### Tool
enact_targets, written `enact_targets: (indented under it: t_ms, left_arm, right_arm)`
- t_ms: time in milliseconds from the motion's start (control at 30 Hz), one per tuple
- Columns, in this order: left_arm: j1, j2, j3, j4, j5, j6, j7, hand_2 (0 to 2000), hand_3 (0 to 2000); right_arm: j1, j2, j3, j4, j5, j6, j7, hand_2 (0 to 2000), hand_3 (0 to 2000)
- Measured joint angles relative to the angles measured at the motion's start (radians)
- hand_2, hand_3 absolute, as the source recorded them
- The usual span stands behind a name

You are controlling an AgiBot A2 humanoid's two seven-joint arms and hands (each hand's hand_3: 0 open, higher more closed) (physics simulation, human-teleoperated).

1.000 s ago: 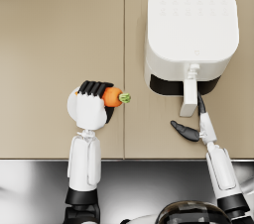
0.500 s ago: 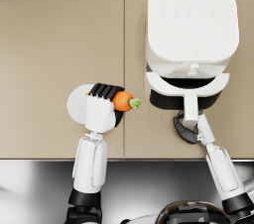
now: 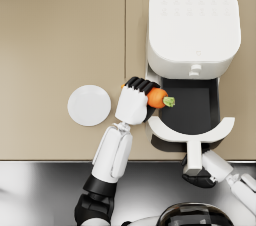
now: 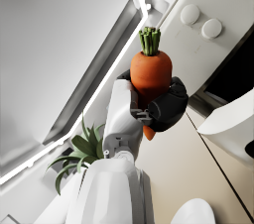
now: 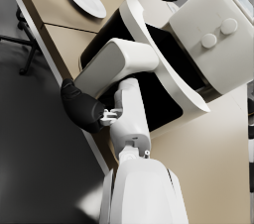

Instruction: Pick up the carrot and place it into the air fryer

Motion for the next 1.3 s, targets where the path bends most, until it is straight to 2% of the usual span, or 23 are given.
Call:
enact_targets:
  t_ms: [100, 333, 367, 467, 500, 533, 667, 700, 800, 867, 933, 1067, 1300]
  left_arm:
    - [0.042, 0.033, 0.051, 0.038, 0.000, 0.000, 0.000, 2000, 2000]
    - [0.093, 0.090, 0.200, 0.140, 0.000, 0.000, 0.000, 2000, 2000]
    - [0.140, 0.062, 0.290, 0.159, 0.000, 0.000, -0.001, 2000, 2000]
    - [0.199, 0.080, 0.373, 0.253, 0.001, -0.002, -0.001, 2000, 2000]
    - [0.226, 0.083, 0.412, 0.286, 0.000, -0.002, -0.001, 639, 1673]
    - [0.234, 0.093, 0.417, 0.311, 0.001, 0.007, -0.002, 0, 1347]
    - [0.204, 0.090, 0.409, 0.293, -0.001, -0.020, -0.002, 0, 40]
    - [0.178, 0.076, 0.393, 0.254, -0.002, -0.043, -0.003, 0, 0]
    - [0.070, 0.040, 0.285, 0.108, 0.001, 0.087, -0.018, 0, 0]
    - [0.008, 0.005, 0.177, 0.017, 0.001, 0.084, -0.016, 0, 0]
    - [-0.051, -0.025, 0.070, -0.054, 0.000, 0.062, -0.010, 0, 0]
    - [-0.132, -0.056, -0.099, -0.157, 0.000, 0.038, -0.005, 0, 0]
    - [-0.156, -0.059, -0.309, -0.224, 0.000, 0.031, -0.003, 0, 0]
  right_arm:
    - [0.003, 0.029, 0.025, 0.024, 0.000, 0.002, -0.012, 2000, 2000]
    - [0.007, 0.031, 0.038, 0.021, -0.002, 0.019, -0.022, 2000, 2000]
    - [0.008, 0.029, 0.037, 0.018, -0.002, 0.027, -0.023, 2000, 2000]
    - [0.008, 0.022, 0.038, 0.010, -0.002, 0.022, -0.025, 2000, 2000]
    - [0.008, 0.021, 0.039, 0.007, -0.002, 0.024, -0.024, 2000, 2000]
    - [0.009, 0.020, 0.038, 0.005, -0.002, 0.030, -0.023, 2000, 2000]
    - [0.007, 0.019, 0.039, 0.003, -0.002, 0.029, -0.024, 2000, 2000]
    - [0.007, 0.017, 0.039, 0.001, -0.002, 0.028, -0.025, 2000, 2000]
    - [-0.015, 0.061, 0.060, 0.055, -0.003, -0.003, -0.026, 2000, 2000]
    - [-0.019, 0.067, 0.066, 0.063, -0.003, -0.020, -0.027, 2000, 2000]
    - [-0.009, 0.045, 0.057, 0.035, -0.002, -0.013, -0.025, 2000, 2000]
    - [0.047, -0.071, 0.003, -0.105, 0.000, 0.044, -0.023, 2000, 2000]
    - [0.147, -0.249, -0.063, -0.343, 0.002, 0.092, -0.007, 2000, 2000]
